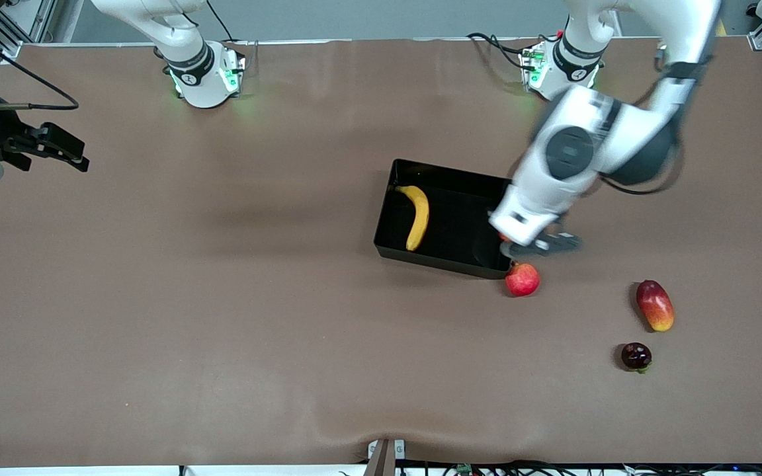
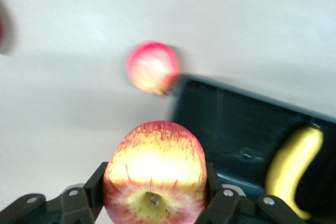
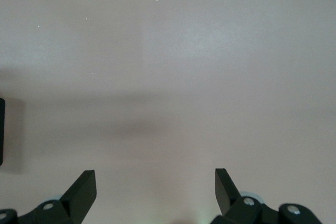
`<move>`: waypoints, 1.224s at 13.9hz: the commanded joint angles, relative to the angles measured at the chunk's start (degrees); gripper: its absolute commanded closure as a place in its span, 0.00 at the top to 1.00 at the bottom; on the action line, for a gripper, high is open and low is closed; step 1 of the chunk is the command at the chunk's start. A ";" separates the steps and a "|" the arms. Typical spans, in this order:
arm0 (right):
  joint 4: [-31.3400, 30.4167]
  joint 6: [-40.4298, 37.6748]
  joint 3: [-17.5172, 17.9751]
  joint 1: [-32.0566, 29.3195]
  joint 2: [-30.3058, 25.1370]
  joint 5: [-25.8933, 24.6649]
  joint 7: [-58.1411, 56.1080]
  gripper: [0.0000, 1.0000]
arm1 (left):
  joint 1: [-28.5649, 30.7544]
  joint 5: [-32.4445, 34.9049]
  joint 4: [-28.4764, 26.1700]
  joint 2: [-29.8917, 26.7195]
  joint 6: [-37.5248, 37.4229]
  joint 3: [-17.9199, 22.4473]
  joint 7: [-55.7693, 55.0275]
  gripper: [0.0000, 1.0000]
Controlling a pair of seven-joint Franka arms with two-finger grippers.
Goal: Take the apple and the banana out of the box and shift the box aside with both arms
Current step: 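Carry the apple out of the box and set it beside the mango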
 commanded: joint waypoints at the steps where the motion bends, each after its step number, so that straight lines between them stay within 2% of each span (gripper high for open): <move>1: 0.28 -0.52 0.03 0.35 0.04 -1.00 0.58 1.00 | 8.24 0.84 0.95 2.26 0.71 -0.47 8.32 0.00; 4: 0.29 -0.52 0.03 0.26 -0.04 -1.00 0.49 1.00 | 14.67 0.93 0.77 7.00 6.07 -0.47 13.00 0.00; 7: 0.37 -0.52 0.03 0.17 -0.04 -1.00 0.49 1.00 | 18.37 3.12 -0.02 11.39 9.33 -0.38 13.98 0.00; 14: 0.37 -0.61 0.03 0.26 -0.04 -1.00 0.49 1.00 | 21.28 8.31 -1.07 19.49 16.09 -0.29 13.98 0.00; 15: 0.37 -0.61 0.03 0.26 -0.04 -1.00 0.49 1.00 | 21.37 8.31 -1.16 19.75 16.71 -0.29 13.98 0.16; 16: 0.29 -0.61 0.03 0.26 -0.04 -1.00 0.49 1.00 | 21.37 8.31 -1.16 19.67 16.72 -0.29 13.98 0.47; 17: 0.28 -0.61 0.03 0.26 -0.04 -1.00 0.49 1.00 | 21.37 8.31 -1.16 19.50 16.72 -0.38 13.98 0.98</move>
